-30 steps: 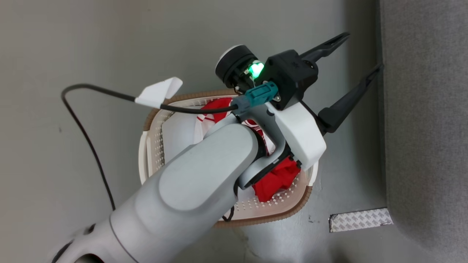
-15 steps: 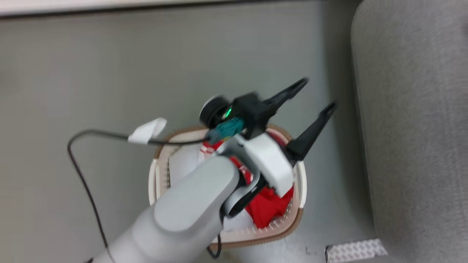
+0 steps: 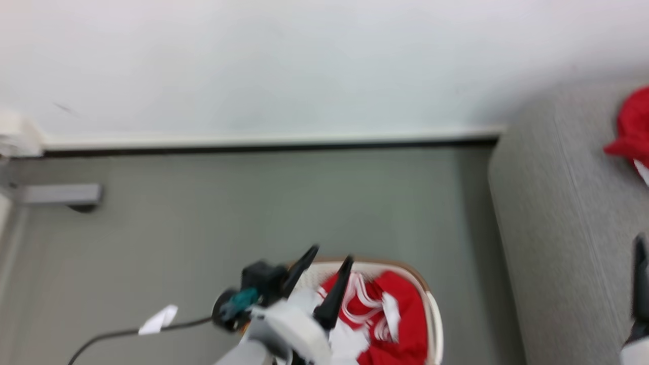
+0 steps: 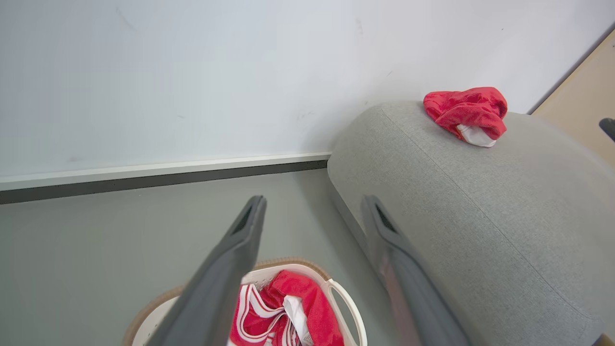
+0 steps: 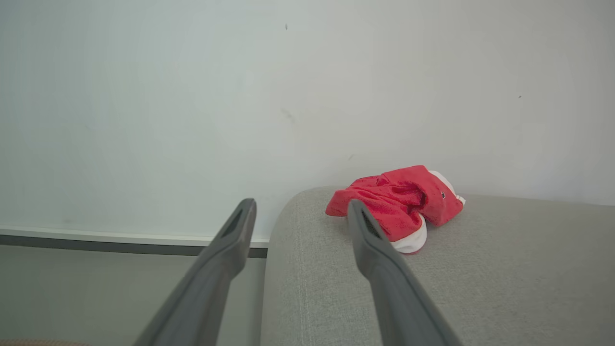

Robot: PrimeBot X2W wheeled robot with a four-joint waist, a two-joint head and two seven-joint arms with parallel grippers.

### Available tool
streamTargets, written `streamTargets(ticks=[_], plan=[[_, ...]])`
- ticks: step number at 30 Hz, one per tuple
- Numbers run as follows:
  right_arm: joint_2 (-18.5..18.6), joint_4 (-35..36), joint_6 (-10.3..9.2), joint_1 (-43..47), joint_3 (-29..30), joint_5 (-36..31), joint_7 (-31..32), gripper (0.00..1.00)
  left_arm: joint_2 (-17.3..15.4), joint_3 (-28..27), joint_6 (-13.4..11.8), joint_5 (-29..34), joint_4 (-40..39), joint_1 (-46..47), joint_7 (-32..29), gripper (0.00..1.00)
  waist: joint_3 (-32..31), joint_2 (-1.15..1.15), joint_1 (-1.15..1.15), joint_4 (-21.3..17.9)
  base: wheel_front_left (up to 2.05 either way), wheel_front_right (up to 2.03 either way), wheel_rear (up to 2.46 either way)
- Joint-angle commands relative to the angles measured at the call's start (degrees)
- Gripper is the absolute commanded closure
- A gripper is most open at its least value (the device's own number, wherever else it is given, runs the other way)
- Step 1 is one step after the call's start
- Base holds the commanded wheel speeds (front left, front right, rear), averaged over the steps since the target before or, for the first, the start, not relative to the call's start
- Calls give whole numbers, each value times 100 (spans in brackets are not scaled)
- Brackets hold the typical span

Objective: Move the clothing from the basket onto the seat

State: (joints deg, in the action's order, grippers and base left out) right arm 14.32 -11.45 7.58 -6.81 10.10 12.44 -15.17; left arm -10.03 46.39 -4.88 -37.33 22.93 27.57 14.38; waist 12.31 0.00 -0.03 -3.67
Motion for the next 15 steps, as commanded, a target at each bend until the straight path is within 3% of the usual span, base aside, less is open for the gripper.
streamTargets(ticks=[1,8,15], plan=[[-70,70,-16,197,-23,52,5,0,-41,-38,-19,-72,11,-191,36,0,-652,0,3,575,0,0,0],[-554,453,-16,1098,-267,-255,5,0,-221,-811,-206,241,-377,-1173,78,0,-1164,0,3,987,0,0,0],[-908,520,-16,1598,-622,-482,5,0,-411,-2010,-249,929,-883,-2370,77,0,-1502,0,3,984,0,0,0]])
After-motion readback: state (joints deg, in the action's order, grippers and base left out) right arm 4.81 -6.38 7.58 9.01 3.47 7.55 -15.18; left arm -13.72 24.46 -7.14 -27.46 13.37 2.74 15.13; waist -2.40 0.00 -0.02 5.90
